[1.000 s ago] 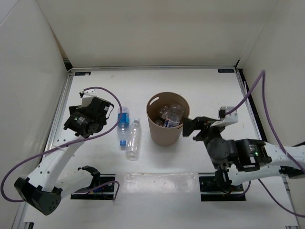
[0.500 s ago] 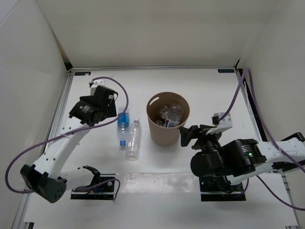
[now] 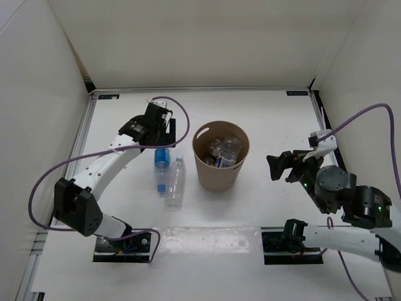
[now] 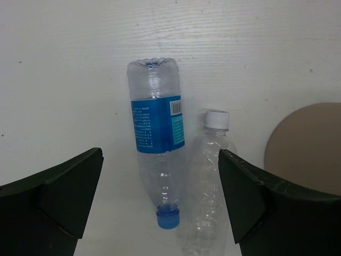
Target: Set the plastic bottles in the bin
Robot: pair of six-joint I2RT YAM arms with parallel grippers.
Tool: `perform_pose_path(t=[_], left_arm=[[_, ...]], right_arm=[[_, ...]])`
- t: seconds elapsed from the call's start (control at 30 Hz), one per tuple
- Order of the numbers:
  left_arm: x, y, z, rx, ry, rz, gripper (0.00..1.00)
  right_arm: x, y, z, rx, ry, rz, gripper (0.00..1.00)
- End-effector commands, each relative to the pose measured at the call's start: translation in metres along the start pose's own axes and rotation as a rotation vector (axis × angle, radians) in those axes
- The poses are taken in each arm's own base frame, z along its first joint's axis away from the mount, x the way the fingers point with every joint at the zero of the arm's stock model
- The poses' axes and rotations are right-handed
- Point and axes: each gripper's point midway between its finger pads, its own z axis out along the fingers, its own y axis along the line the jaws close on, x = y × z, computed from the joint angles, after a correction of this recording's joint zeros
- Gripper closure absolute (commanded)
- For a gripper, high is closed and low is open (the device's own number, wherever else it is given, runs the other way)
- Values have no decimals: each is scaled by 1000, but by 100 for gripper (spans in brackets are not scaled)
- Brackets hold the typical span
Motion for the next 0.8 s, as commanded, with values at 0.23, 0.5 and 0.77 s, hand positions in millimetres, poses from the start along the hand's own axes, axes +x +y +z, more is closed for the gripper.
perform_pose_path(t=[0.23,0.5,0.77], left_arm=[[18,0,69,45,147,-44,0],[53,-5,104,60,312,-94,1],[81,-8,120,56,417,-96,16]], right_arm=[[-2,45,10,-354,97,41,11],[-16,31,1,-329,33,53,11],[-13,35,3,-335,41,57,11]])
